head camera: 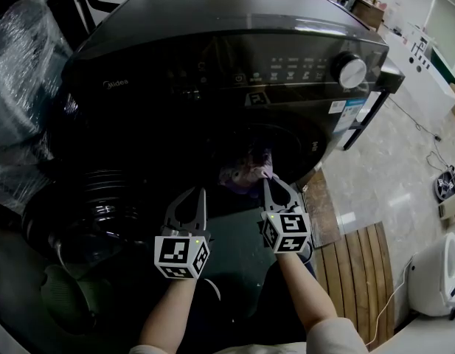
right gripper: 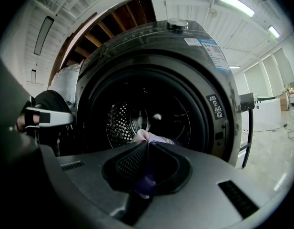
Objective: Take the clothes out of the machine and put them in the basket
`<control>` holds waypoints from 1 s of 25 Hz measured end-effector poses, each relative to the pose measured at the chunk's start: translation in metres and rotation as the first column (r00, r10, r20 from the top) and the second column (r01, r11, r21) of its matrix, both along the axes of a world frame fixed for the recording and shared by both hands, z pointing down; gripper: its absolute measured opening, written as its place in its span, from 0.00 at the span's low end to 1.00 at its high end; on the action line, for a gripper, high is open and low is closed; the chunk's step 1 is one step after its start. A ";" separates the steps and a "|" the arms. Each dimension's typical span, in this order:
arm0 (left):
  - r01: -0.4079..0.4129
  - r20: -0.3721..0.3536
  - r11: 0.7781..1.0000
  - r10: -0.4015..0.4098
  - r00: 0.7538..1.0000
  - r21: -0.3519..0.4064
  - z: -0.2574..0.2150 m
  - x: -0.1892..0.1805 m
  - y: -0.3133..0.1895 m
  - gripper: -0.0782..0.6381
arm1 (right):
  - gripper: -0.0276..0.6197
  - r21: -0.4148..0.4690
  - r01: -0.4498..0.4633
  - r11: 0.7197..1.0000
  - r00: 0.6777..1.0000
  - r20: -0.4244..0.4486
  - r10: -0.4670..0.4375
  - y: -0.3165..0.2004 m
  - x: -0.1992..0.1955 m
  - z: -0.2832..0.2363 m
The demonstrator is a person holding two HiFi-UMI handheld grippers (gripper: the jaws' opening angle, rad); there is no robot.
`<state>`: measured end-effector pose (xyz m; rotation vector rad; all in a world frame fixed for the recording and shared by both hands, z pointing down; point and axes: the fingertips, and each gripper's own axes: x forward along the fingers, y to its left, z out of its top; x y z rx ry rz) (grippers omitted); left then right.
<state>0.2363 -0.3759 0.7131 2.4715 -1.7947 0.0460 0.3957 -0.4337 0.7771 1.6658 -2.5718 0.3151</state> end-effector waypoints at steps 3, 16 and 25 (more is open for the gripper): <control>0.003 0.023 1.000 -0.003 1.000 0.010 -0.001 0.000 -0.002 0.14 | 0.08 0.011 0.005 1.000 1.000 -0.011 -0.004 0.001 -0.002 -0.003; -0.063 0.030 0.997 0.061 0.998 0.047 -0.021 -0.011 -0.011 0.14 | 0.07 0.018 -0.007 1.000 1.000 0.012 0.007 0.000 -0.012 -0.034; -0.094 0.100 0.994 0.088 0.991 0.060 -0.054 -0.018 0.004 0.14 | 0.07 -0.025 0.009 1.000 1.000 -0.003 -0.009 0.011 -0.014 -0.078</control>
